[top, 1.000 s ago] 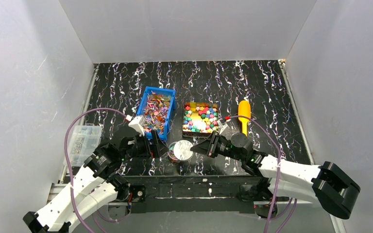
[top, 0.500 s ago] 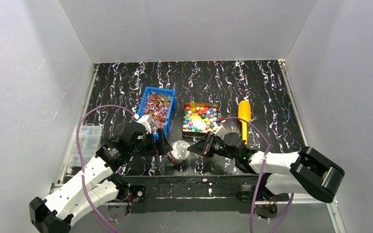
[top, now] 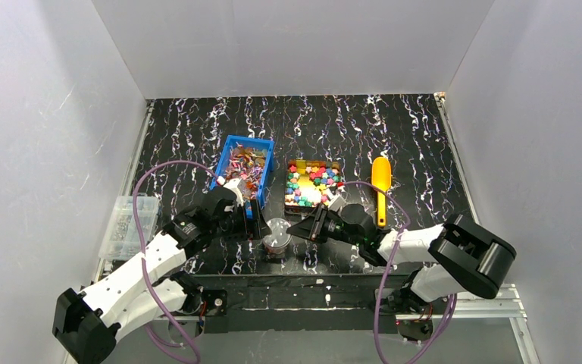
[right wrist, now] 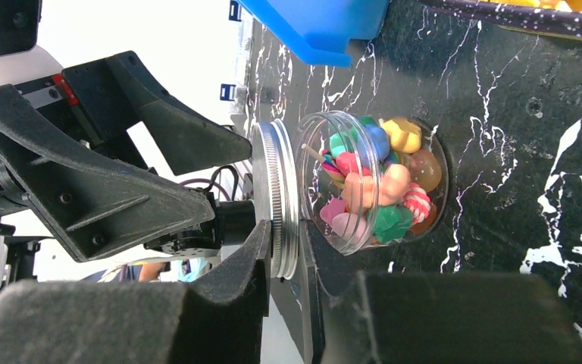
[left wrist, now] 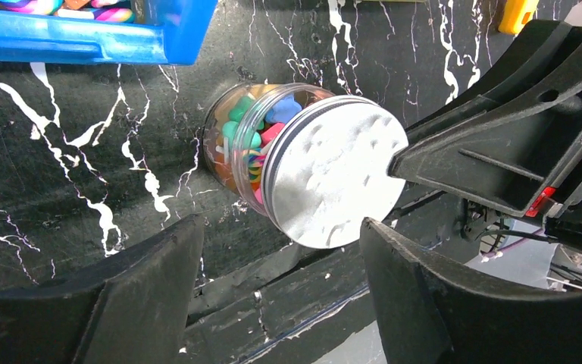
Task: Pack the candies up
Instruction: Close the bottle lid on the packing bottle.
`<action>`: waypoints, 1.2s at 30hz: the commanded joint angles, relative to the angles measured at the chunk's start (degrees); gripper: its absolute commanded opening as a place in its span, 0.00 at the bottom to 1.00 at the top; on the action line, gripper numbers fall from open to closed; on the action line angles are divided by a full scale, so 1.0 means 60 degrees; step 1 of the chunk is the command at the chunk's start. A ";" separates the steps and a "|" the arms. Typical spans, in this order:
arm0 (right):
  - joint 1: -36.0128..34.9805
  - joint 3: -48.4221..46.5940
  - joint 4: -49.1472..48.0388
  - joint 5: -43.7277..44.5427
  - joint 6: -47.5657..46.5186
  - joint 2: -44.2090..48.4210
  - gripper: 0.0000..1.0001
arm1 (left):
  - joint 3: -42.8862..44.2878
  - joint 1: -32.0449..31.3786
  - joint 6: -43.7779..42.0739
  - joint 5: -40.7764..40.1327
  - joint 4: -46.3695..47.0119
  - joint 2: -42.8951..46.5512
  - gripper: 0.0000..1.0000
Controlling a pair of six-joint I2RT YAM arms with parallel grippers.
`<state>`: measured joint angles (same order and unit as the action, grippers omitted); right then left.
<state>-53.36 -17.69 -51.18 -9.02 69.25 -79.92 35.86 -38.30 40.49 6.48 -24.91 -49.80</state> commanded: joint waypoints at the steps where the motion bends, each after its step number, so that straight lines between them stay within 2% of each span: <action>1: 0.0016 -0.0410 -0.0914 -0.0068 0.0092 -0.0318 0.01 | -0.0207 0.0161 -0.0160 0.0056 0.0229 -0.0045 0.72; 20: 0.0028 -0.0364 -0.1043 0.0001 0.0150 -0.0962 0.01 | -0.0633 0.0627 -0.0206 0.1043 0.1141 -0.0754 0.38; 32: 0.0103 -0.0238 -0.0856 0.0012 0.0142 -0.0981 0.01 | -0.0629 0.0686 -0.0245 0.1401 0.1483 -0.1328 0.29; 36: 0.0120 -0.0176 -0.0693 0.0016 0.0060 -0.0900 0.18 | -0.0644 0.0686 -0.0232 0.1425 0.1518 -0.1408 0.28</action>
<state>-52.88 -18.76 -53.78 -9.34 70.22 -85.36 32.36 -34.54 39.70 13.67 -16.23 -57.93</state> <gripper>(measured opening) 0.238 0.283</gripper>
